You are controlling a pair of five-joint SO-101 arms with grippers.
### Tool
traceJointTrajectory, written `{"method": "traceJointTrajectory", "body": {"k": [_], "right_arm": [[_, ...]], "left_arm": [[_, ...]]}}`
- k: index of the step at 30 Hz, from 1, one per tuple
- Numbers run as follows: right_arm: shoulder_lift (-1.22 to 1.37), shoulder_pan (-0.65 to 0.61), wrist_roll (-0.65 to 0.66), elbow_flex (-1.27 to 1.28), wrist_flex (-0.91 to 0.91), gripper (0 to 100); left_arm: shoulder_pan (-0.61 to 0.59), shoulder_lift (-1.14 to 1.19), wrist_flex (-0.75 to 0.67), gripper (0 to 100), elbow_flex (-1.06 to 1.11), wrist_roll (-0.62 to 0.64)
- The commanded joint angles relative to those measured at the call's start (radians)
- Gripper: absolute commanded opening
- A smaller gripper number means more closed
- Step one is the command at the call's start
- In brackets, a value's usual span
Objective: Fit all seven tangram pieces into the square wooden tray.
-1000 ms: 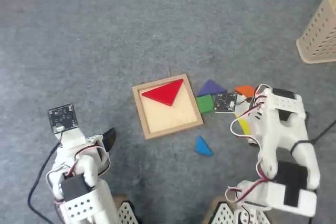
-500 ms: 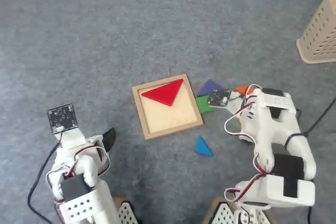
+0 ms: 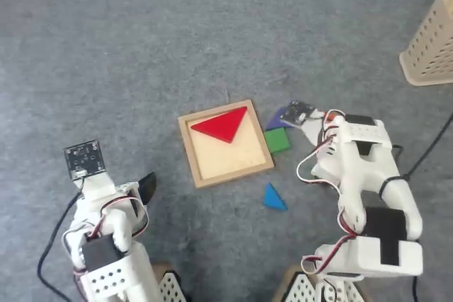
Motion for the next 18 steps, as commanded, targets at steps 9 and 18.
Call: {"method": "traceJointTrajectory", "body": {"k": [9, 18], "right_arm": [[-0.012, -0.231, -0.588, -0.299, 0.173, 21.3], [-0.001, -0.372, -0.54, -0.537, 0.401, 21.7]], "left_arm": [[0.002, -0.012, -0.002, 35, -0.013, -0.002], [0.002, -0.012, -0.002, 35, -0.013, -0.002]]}}
